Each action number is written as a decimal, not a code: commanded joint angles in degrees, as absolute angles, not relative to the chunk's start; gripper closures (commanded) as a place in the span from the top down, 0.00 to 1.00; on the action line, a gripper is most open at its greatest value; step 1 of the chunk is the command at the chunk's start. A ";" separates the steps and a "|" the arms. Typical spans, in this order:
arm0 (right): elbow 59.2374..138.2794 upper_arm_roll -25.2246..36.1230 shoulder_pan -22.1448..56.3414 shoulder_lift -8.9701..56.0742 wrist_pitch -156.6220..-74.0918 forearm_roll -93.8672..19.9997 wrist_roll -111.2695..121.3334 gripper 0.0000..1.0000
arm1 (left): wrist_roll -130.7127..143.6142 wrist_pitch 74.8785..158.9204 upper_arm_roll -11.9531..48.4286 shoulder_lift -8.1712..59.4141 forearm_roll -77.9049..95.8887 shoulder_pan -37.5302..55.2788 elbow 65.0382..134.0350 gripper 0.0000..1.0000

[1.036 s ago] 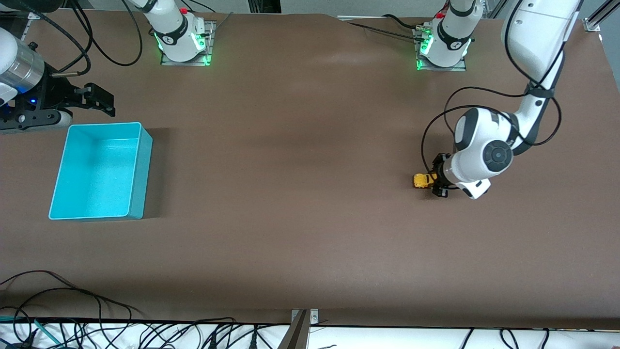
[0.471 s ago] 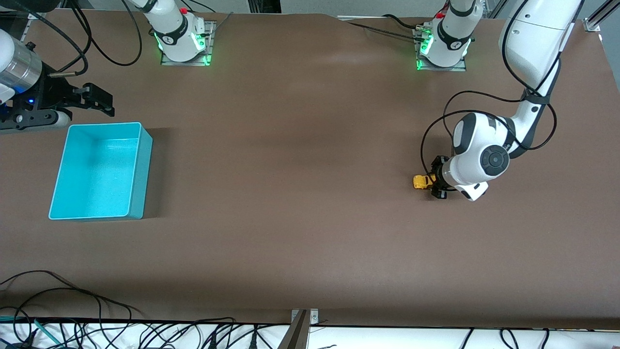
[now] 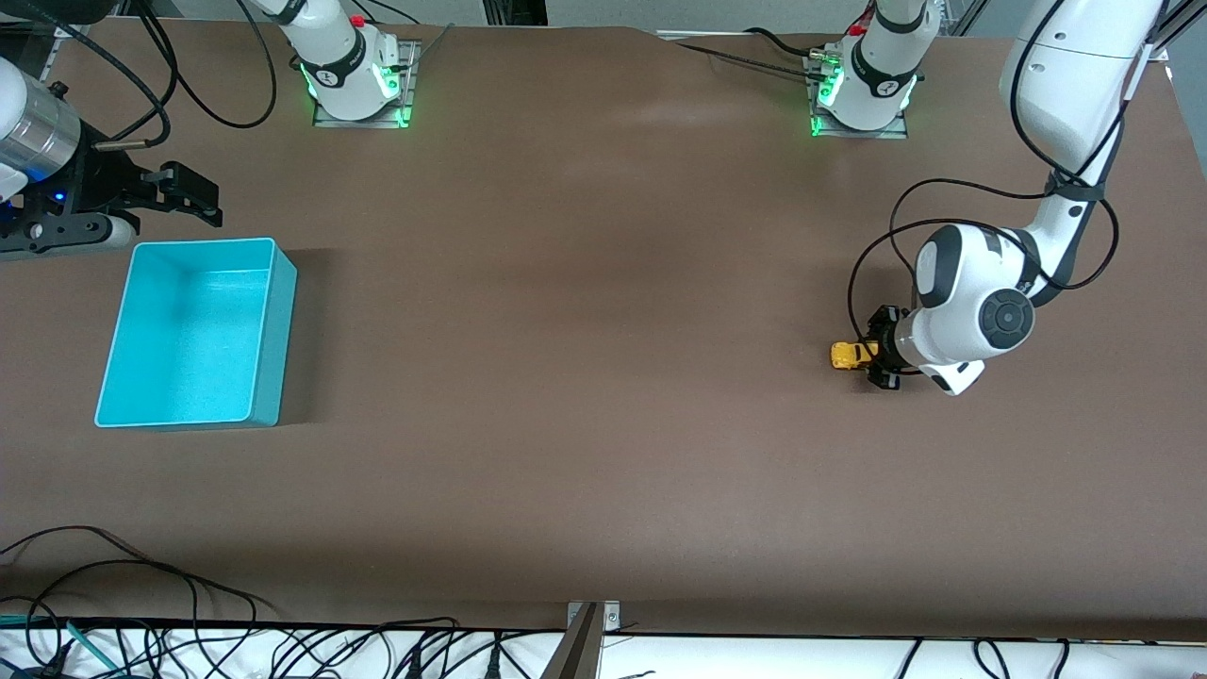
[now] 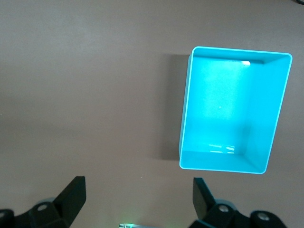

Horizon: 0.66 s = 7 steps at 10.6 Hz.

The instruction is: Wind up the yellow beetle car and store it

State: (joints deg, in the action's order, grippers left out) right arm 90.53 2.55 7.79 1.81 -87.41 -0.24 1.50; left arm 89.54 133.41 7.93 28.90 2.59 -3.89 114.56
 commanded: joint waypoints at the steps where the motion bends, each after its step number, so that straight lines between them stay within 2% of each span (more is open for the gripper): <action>1: 89.03 2.64 7.65 2.11 -86.13 -1.32 2.46 1.00 | 87.89 134.65 7.56 32.52 -0.86 -5.88 113.64 0.00; 7: 89.03 2.64 7.56 2.11 -86.22 -1.32 2.46 1.00 | 87.98 134.82 7.56 34.28 -7.55 -10.10 113.20 0.00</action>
